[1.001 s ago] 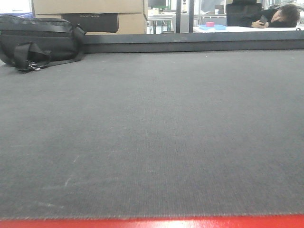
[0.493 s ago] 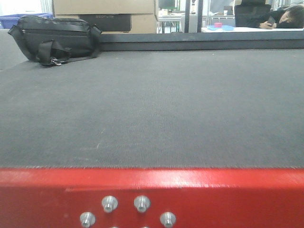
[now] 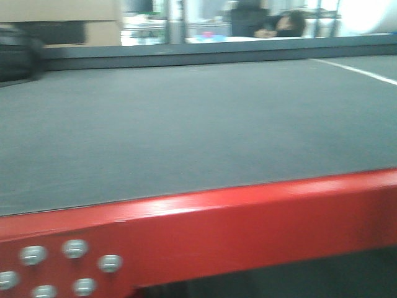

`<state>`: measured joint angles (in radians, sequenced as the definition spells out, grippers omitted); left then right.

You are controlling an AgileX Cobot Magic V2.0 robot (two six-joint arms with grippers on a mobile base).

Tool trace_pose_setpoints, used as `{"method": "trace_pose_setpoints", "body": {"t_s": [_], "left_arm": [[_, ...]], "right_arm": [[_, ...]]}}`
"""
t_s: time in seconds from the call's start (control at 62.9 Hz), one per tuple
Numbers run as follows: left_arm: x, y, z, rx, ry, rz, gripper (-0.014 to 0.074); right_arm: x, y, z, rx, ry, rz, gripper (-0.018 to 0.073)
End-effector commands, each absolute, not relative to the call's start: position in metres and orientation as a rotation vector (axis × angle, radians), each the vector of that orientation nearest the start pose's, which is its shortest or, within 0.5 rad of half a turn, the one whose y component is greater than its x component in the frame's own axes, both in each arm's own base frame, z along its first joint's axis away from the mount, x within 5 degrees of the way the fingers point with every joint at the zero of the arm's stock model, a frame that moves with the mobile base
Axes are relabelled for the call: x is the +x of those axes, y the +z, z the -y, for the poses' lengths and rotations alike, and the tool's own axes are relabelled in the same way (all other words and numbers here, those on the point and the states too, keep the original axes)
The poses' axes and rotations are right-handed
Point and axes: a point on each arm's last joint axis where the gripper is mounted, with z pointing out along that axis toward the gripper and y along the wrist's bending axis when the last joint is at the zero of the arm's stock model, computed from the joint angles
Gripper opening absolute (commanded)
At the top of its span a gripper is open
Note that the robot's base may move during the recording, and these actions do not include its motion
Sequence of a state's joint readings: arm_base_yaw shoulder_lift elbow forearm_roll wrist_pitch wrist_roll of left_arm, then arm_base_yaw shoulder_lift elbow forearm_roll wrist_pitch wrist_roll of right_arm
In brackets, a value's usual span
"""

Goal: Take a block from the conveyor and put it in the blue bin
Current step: 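Drive base away from conveyor toward shelves of blue bins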

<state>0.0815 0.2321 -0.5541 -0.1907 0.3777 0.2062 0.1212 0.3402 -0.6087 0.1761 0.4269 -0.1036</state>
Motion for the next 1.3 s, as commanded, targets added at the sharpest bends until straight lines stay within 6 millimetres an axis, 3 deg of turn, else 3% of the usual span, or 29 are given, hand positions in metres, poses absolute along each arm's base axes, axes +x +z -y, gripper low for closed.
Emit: {"method": "trace_pose_setpoints", "body": {"t_s": [0.0, 1.287], "left_arm": [[0.0452, 0.3515, 0.0024, 0.004, 0.032, -1.502, -0.0111], [0.0452, 0.3516, 0.0024, 0.004, 0.032, -1.500, -0.0111]], "right_arm": [[0.0621, 0.3600, -0.0139, -0.110, 0.191, -1.609, -0.0162], [0.0621, 0.3600, -0.0139, -0.110, 0.191, -1.609, -0.0162]]}}
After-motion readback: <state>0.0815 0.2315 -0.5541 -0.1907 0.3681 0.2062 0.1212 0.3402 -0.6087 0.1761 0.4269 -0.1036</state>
